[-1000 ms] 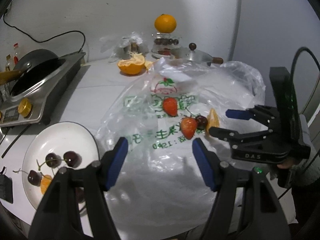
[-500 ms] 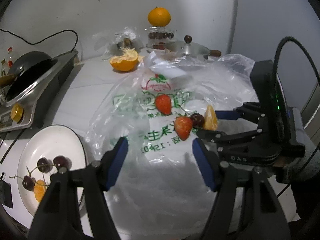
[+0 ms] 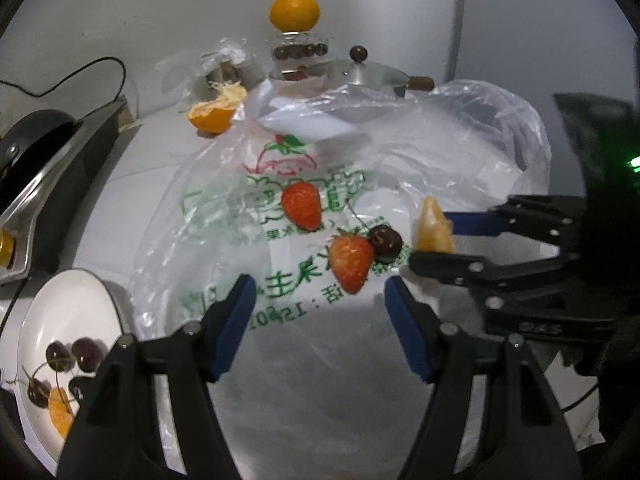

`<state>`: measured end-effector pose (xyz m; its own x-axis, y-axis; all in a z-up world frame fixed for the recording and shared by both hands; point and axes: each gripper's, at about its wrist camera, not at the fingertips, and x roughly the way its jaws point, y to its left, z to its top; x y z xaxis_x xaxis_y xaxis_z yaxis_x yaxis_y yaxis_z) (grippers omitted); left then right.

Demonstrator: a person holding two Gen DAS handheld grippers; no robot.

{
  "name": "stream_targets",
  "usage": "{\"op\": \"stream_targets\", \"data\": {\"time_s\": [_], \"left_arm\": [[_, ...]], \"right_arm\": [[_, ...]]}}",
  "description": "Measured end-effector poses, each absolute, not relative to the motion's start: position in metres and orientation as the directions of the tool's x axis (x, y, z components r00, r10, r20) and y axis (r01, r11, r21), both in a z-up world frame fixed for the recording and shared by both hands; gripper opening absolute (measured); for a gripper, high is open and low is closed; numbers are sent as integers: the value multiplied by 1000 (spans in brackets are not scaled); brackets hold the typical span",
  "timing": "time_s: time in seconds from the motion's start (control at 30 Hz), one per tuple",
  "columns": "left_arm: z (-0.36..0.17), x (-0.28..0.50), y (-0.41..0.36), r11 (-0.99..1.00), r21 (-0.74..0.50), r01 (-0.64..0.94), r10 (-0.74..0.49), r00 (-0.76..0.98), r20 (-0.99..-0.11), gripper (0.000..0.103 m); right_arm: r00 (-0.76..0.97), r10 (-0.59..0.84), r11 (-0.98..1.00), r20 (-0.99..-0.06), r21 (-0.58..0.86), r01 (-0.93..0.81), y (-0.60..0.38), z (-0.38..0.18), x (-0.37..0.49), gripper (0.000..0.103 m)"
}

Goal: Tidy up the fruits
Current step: 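Lift the mandarin segment with the right tool while the left tool grasps a strawberry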

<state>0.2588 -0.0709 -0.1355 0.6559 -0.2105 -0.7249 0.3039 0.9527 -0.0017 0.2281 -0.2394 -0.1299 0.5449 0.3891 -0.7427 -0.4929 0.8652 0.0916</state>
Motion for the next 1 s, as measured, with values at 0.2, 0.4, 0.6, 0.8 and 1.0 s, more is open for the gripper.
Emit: {"op": "stream_targets", "data": {"time_s": [0.2,0.4,0.6,0.8,1.0], "left_arm": [[-143,273,-85,942,50,331,-191,654,-732,68],[-149,285,-94,924,64,376,-212,647,-732,67],[-159,291,-91,918,43,395,-229,614,-755,56],[-167,294,-92,906,10,424,-265,584,-767,35],[-165,288,-89,901,0,433,-284,590,-755,31]], "right_arm": [[568,423,862,-706,120,-492,-252,-113,219,49],[581,429,863,-692,125,-489,-257,-109,214,49],[591,417,874,-691,125,-470,-266,-108,212,49],[599,402,883,-692,121,-453,-270,-109,210,49],[609,397,885,-687,110,-452,-267,-104,206,49]]}}
